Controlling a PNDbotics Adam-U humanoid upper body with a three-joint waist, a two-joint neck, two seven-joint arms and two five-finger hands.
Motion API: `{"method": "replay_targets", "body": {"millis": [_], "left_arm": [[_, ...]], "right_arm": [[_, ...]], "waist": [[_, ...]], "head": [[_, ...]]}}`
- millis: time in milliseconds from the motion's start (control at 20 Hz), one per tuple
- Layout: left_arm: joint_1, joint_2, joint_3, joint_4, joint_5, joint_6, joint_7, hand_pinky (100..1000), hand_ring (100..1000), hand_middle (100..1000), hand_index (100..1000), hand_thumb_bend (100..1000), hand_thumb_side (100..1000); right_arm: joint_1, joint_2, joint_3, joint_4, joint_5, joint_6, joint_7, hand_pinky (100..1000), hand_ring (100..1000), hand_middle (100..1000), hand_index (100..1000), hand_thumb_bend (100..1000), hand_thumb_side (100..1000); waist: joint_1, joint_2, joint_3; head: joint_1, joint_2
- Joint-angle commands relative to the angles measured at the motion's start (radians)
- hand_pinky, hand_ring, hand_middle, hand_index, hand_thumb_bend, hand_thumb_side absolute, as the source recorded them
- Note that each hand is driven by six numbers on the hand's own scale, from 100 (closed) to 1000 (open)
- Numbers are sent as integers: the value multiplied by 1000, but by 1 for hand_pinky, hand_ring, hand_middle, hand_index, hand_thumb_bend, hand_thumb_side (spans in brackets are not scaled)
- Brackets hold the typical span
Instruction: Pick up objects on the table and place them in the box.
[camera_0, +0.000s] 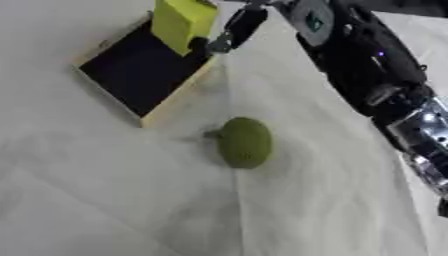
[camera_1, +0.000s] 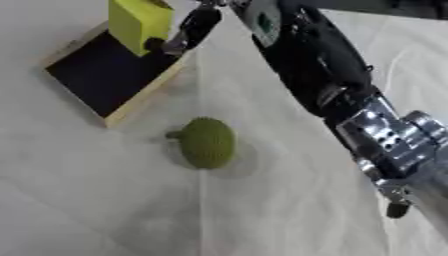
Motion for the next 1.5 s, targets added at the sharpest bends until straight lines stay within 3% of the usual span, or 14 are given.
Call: {"method": "replay_targets", "body": {"millis": [50, 550, 700, 800, 850, 950, 1200, 1500], "left_arm": [[-18, 2, -5, -19, 11, 1, 4, 833, 647, 671, 804, 100, 672], [-29, -1, -8, -19, 13, 5, -8, 832, 645, 671, 803, 100, 672], [-30, 1, -6, -19, 12, 8, -13, 832, 644, 671, 803, 100, 672], [-30, 3, -6, -19, 10, 10, -18, 832, 641, 671, 803, 100, 672], [-30, 3, -6, -19, 9, 12, -20, 832, 638, 671, 803, 100, 672], [-29, 2, -6, -19, 9, 14, -23, 832, 636, 671, 803, 100, 672], [-26, 1, -6, -19, 8, 19, -27, 832, 636, 671, 803, 100, 672], [-21, -2, -7, -19, 7, 24, -31, 832, 635, 671, 804, 100, 672]], "right_arm": [[-30, 22, -29, 45, 73, -11, -32, 795, 654, 252, 458, 100, 477], [-29, 93, -41, 143, 328, -11, -171, 803, 702, 356, 581, 155, 557], [-26, 100, -34, 157, 385, -11, -209, 813, 741, 450, 716, 157, 540], [-27, 103, -36, 166, 404, -11, -228, 824, 766, 483, 761, 161, 526], [-28, 104, -39, 169, 409, -11, -234, 847, 821, 593, 844, 176, 506], [-31, 105, -47, 174, 416, -11, -239, 879, 877, 677, 899, 232, 509], [-35, 102, -70, 183, 452, -4, -261, 915, 926, 753, 947, 342, 509], [-37, 102, -80, 183, 480, 34, -300, 948, 956, 807, 988, 452, 422]], "waist": [[6, -27, 4], [3, -9, 18], [-1, -2, 19], [-3, 0, 20], [-4, 1, 20], [-5, 1, 19], [-6, -1, 18], [-5, -6, 14]], "head": [[-8, -5], [-19, -10], [-17, -7], [-14, -7], [-13, -7], [-10, -6], [-8, -8], [-4, -9]]}}
